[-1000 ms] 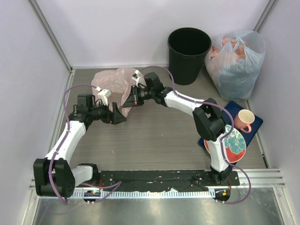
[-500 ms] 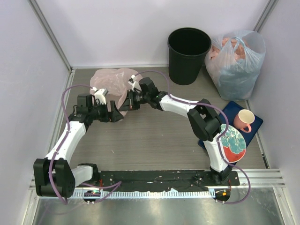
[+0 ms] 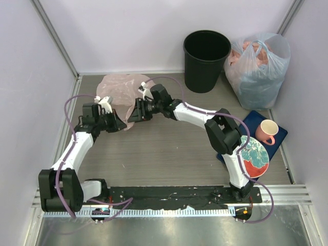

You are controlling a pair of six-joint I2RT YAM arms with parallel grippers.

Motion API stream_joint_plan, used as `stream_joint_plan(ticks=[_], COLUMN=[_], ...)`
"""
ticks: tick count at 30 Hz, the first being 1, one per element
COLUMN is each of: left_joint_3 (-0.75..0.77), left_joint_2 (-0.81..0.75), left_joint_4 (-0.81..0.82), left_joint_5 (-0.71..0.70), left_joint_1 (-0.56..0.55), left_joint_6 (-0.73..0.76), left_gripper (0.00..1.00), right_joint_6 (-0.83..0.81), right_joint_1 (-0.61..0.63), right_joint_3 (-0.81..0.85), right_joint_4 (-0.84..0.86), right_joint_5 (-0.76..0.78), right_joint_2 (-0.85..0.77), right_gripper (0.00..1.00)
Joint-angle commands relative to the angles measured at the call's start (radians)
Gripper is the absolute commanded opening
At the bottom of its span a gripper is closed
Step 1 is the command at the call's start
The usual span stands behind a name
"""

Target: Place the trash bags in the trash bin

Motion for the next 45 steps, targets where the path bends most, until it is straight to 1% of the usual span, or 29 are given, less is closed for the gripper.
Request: stream_joint_plan(ticks=[1, 2, 3, 4, 5, 6, 7, 8, 9, 11, 12, 13, 17, 20, 22, 25, 27, 32, 33, 34, 36, 37, 39, 40, 42, 43, 45], left_joint_3=[-0.02, -0.02, -0.02, -0.02, -0.018, -0.015, -0.012, -0.009, -0.006, 0.002, 0.006, 0.014, 0.031, 0.042, 0.052, 0.063, 0.065, 0.066, 0.065, 0.065, 0.065, 0.065, 0.069, 0.071, 0.079, 0.08, 0.088], left_joint_2=[-0.042, -0.048, -0.055, -0.059, -0.062, -0.068, -0.069, -0.071, -0.069, -0.066, -0.059, -0.056, -0.034, -0.025, -0.014, -0.007, -0.002, 0.012, 0.012, 0.012, 0.009, 0.006, 0.001, -0.002, -0.005, -0.008, -0.008], left_joint_4=[0.058, 0.055, 0.05, 0.044, 0.042, 0.041, 0.042, 0.047, 0.048, 0.059, 0.061, 0.064, 0.067, 0.072, 0.07, 0.07, 0.068, 0.058, 0.055, 0.055, 0.05, 0.047, 0.044, 0.044, 0.038, 0.036, 0.033], left_joint_5=[-0.05, -0.067, -0.122, -0.148, -0.177, -0.237, -0.263, -0.283, -0.297, -0.317, -0.32, -0.323, -0.308, -0.293, -0.291, -0.293, -0.287, -0.273, -0.268, -0.268, -0.27, -0.267, -0.268, -0.268, -0.268, -0.268, -0.268], left_joint_1=[0.072, 0.084, 0.086, 0.087, 0.089, 0.089, 0.09, 0.096, 0.098, 0.101, 0.103, 0.107, 0.107, 0.106, 0.109, 0.109, 0.109, 0.109, 0.109, 0.109, 0.109, 0.107, 0.109, 0.109, 0.11, 0.109, 0.11], left_joint_6=[-0.029, -0.03, -0.026, -0.021, -0.017, -0.003, 0.006, 0.014, 0.032, 0.046, 0.052, 0.051, 0.045, 0.043, 0.052, 0.063, 0.069, 0.071, 0.072, 0.072, 0.077, 0.078, 0.083, 0.083, 0.085, 0.085, 0.085], left_gripper=[0.0, 0.0, 0.0, 0.0, 0.0, 0.0, 0.0, 0.0, 0.0, 0.0, 0.0, 0.0, 0.0, 0.0, 0.0, 0.0, 0.0, 0.0, 0.0, 0.0, 0.0, 0.0, 0.0, 0.0, 0.0, 0.0, 0.0], right_joint_6=[-0.196, -0.267, -0.316, -0.36, -0.417, -0.551, -0.607, -0.667, -0.778, -0.89, -0.989, -1.031, -1.209, -1.306, -1.368, -1.415, -1.422, -1.431, -1.433, -1.433, -1.436, -1.436, -1.439, -1.445, -1.451, -1.462, -1.464], right_joint_1=[-0.051, -0.063, -0.089, -0.1, -0.109, -0.125, -0.129, -0.135, -0.151, -0.171, -0.177, -0.19, -0.235, -0.292, -0.321, -0.372, -0.404, -0.438, -0.444, -0.447, -0.447, -0.448, -0.447, -0.447, -0.447, -0.447, -0.447], right_joint_3=[0.09, 0.124, 0.146, 0.17, 0.243, 0.286, 0.328, 0.398, 0.435, 0.513, 0.531, 0.549, 0.691, 0.767, 0.804, 0.804, 0.818, 0.831, 0.831, 0.83, 0.822, 0.818, 0.812, 0.81, 0.807, 0.807, 0.804], right_joint_4=[-0.163, -0.202, -0.292, -0.345, -0.409, -0.544, -0.606, -0.656, -0.75, -0.816, -0.854, -0.865, -0.931, -0.974, -0.991, -1.002, -0.999, -0.993, -0.994, -0.994, -1.007, -1.014, -1.042, -1.049, -1.079, -1.089, -1.112], right_joint_5=[0.038, 0.049, 0.069, 0.078, 0.092, 0.142, 0.18, 0.219, 0.251, 0.329, 0.358, 0.441, 0.633, 0.742, 0.759, 0.767, 0.777, 0.779, 0.771, 0.765, 0.744, 0.704, 0.663, 0.609, 0.581, 0.569, 0.543], right_joint_2=[-0.135, -0.147, -0.166, -0.174, -0.177, -0.183, -0.187, -0.192, -0.198, -0.21, -0.217, -0.221, -0.181, -0.133, -0.109, -0.085, -0.054, -0.005, 0.006, 0.009, 0.004, 0.001, -0.006, -0.016, -0.022, -0.026, -0.032], right_gripper=[0.58, 0.62, 0.67, 0.68, 0.7, 0.72, 0.73, 0.77, 0.79, 0.86, 0.87, 0.87, 0.88, 0.89, 0.89, 0.88, 0.86, 0.84, 0.82, 0.76, 0.71, 0.64, 0.57, 0.48, 0.37, 0.24, 0.14])
